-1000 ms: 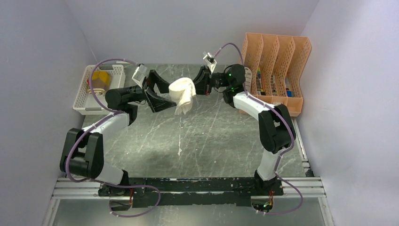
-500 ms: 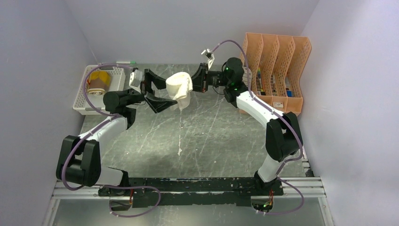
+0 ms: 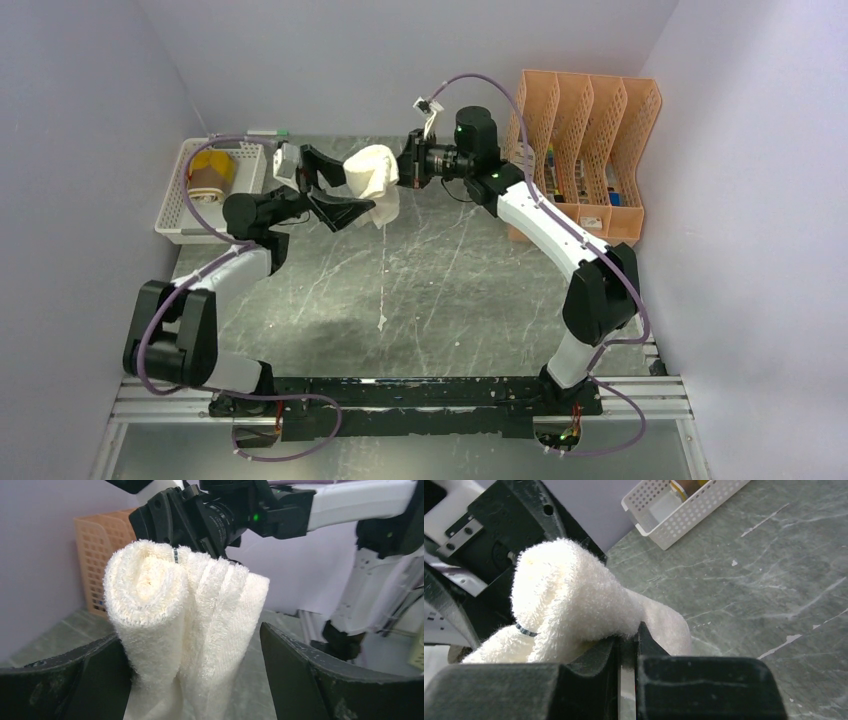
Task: Roll the towels
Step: Pick up the towel at the center of the board, then place the towel in the bin.
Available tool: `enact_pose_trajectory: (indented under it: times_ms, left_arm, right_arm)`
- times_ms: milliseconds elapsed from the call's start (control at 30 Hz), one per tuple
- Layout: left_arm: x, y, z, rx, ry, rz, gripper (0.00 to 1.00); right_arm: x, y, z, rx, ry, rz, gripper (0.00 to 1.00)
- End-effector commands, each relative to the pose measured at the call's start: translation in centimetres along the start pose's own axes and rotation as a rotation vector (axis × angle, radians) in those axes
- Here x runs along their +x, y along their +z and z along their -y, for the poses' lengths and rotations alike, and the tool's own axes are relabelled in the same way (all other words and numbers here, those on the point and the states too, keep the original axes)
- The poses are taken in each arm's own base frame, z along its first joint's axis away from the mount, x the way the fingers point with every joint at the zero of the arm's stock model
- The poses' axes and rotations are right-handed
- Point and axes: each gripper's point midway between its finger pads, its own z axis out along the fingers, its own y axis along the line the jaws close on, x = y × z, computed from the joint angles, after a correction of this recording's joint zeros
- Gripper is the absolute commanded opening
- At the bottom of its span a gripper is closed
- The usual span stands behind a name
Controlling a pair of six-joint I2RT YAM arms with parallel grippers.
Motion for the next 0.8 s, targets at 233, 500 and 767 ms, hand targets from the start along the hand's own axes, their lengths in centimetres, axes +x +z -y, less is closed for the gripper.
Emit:
enact_pose_trajectory:
  times_ms: [233, 500, 767]
  left_arm:
    - [4.0, 1.2, 3.9, 0.103, 0.115, -0.209, 0.95]
    - [5.2, 1.6, 0.9, -0.055, 0.144, -0.260, 0.98]
    - [5.7, 1.5, -0.5, -0.118, 0.138, -0.274, 0.74]
  right_arm:
    - [-5.0, 1.8, -2.2, 0.082, 0.019, 0.126, 0.00]
    - [-5.4, 2.4, -5.0, 0.035, 0.034, 0.126, 0.00]
    - [-5.7, 2.2, -6.8, 0.011, 0.004, 0.128, 0.00]
